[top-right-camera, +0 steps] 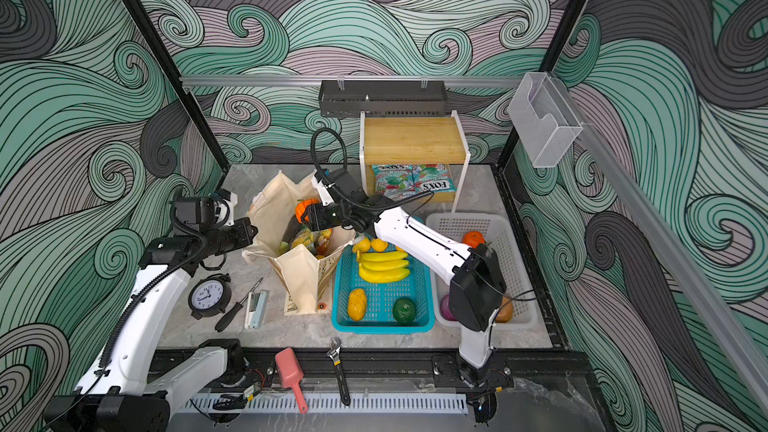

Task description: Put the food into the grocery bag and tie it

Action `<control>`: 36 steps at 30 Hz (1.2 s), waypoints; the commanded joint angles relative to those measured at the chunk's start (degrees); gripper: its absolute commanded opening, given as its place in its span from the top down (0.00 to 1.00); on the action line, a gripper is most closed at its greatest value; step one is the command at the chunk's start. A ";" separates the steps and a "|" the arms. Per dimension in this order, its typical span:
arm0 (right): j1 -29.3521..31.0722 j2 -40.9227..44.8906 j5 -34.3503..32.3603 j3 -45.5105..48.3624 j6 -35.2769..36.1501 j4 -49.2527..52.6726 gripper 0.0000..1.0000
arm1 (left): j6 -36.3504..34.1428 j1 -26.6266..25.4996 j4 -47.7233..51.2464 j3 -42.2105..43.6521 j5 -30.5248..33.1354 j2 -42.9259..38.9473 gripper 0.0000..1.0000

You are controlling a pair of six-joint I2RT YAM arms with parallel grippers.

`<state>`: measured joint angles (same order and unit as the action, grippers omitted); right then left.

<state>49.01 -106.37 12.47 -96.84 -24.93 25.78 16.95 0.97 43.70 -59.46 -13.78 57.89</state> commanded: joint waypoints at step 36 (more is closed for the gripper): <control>4.77 10.40 -29.64 5.37 13.76 14.23 0.25 | -0.48 -0.27 -0.11 0.31 -1.01 -0.27 1.00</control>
<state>53.78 -98.85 -10.02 -94.32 -13.30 37.74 16.95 0.97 43.66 -59.42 -13.76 57.91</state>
